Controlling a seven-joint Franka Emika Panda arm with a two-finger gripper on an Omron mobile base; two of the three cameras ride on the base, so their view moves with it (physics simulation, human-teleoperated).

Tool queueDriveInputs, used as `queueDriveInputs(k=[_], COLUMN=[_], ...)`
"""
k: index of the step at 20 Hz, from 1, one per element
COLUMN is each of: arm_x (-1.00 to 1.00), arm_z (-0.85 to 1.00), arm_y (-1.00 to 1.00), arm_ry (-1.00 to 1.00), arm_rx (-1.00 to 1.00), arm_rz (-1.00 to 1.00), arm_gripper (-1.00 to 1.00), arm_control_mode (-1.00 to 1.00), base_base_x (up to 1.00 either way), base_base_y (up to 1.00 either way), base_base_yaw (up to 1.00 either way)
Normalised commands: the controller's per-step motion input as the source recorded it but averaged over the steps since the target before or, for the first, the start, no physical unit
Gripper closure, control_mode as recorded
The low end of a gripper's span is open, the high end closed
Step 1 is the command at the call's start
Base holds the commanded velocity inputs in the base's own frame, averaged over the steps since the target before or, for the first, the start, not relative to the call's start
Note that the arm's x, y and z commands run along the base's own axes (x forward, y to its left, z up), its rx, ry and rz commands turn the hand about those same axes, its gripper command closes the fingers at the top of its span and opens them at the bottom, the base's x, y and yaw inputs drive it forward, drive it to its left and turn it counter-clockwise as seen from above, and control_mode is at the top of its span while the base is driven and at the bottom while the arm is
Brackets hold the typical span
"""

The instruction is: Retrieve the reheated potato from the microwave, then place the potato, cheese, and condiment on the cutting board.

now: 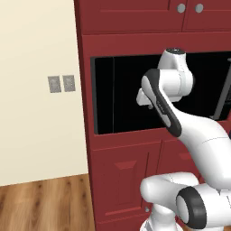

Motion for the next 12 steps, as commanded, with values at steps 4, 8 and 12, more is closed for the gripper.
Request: queueDriveInputs(k=[4,8,12], arm_x=[-0.1,-0.23,-0.58], arm_z=[-0.03,-0.15,-0.02], arm_y=[0.0,-0.01,-0.14], arm_ry=[-0.01,0.04,-0.27], arm_rx=[0.0,-0.06,0.0], arm_rz=[0.0,0.0,-0.02], arm_gripper=[-1.0,-1.0,-1.0], arm_control_mode=[-1.0,-1.0,-1.0], base_base_x=[0.0,0.0,0.0], base_base_y=[0.0,0.0,0.0], base_base_yaw=[0.0,0.0,0.0])
